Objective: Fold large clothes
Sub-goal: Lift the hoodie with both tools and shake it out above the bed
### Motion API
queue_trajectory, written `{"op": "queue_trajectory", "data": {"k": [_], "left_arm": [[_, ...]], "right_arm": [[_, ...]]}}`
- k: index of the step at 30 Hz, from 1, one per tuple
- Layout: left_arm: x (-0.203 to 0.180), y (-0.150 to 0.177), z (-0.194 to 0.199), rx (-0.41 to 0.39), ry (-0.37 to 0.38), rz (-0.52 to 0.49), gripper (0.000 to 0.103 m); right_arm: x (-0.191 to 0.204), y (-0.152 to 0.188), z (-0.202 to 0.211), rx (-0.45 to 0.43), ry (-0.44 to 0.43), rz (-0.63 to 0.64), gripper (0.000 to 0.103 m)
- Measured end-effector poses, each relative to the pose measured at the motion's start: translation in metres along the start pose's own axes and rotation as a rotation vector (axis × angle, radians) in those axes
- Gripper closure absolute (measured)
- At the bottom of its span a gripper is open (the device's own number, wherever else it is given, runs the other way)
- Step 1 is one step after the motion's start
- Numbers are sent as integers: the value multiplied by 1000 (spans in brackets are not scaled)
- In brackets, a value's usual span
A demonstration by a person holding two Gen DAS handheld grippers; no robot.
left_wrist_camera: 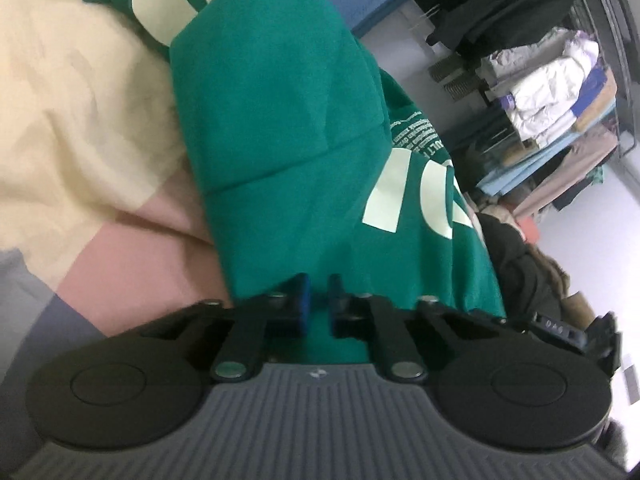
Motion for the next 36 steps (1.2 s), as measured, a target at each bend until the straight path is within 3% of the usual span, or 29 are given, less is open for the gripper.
{"op": "queue_trajectory", "data": {"k": [4, 8, 11, 13, 17, 22, 23, 25, 26, 27, 32, 36], "left_arm": [[-17, -14, 17, -76, 58, -4, 103], [-30, -37, 55, -184, 104, 19, 103], [-30, -52, 87, -265, 132, 39, 103], [-29, -57, 108, -295, 148, 62, 103], [-24, -50, 132, -302, 132, 64, 103], [-7, -21, 139, -241, 129, 51, 102], [-5, -15, 134, -223, 127, 53, 99], [-3, -6, 118, -176, 134, 67, 81], [-2, 0, 109, -153, 140, 82, 52], [-1, 4, 101, -135, 139, 92, 33], [9, 24, 67, -47, 117, 166, 32], [2, 38, 41, 22, 216, 239, 34]], "right_arm": [[0, -2, 11, -21, 0, 7, 75], [16, -3, 28, -59, -36, 80, 86], [27, -2, 43, -75, -111, 93, 95], [41, -1, 53, -87, -194, 90, 94], [69, 3, 72, -113, -266, 174, 95], [67, 1, 83, -139, -254, 110, 95], [64, 1, 84, -144, -239, 98, 95], [54, 1, 83, -152, -210, 62, 95], [50, 1, 82, -151, -202, 43, 95], [45, 0, 82, -149, -196, 21, 95], [35, -2, 77, -151, -170, -8, 95], [33, -2, 73, -141, -192, -19, 95]]}}
Point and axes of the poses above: each gripper's, at about its wrist camera, not at the fingertips, and z roughly against the way its jaws point, x to its left, y to its underside, the point moved 10 cm from there along -z, roughly the way its jaws point, and after that the axes turned 3 degrees about z, right-handed, at the moved point
